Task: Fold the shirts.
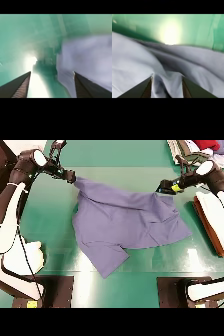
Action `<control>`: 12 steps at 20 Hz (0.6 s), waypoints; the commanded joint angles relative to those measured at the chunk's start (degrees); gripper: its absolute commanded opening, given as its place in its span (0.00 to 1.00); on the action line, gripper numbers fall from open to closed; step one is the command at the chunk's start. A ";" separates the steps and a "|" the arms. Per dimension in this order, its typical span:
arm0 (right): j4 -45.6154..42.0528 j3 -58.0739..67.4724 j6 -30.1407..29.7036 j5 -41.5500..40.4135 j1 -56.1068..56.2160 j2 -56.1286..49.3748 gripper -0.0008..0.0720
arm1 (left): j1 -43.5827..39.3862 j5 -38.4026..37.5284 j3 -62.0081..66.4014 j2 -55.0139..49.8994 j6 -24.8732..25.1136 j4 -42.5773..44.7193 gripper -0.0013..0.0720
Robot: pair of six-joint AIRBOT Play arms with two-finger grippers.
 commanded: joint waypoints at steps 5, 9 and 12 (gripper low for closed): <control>0.26 2.05 -4.63 17.07 -5.51 5.16 0.60 | 8.96 -20.50 -1.29 6.12 -3.04 -13.25 0.86; 0.26 -12.81 -5.51 16.52 -7.63 16.20 0.60 | 9.60 -17.35 -23.21 18.73 -1.99 -14.43 0.86; 0.24 -21.05 -5.66 15.30 -8.83 22.80 0.60 | 9.60 -12.00 -44.33 29.03 -2.16 -17.90 0.86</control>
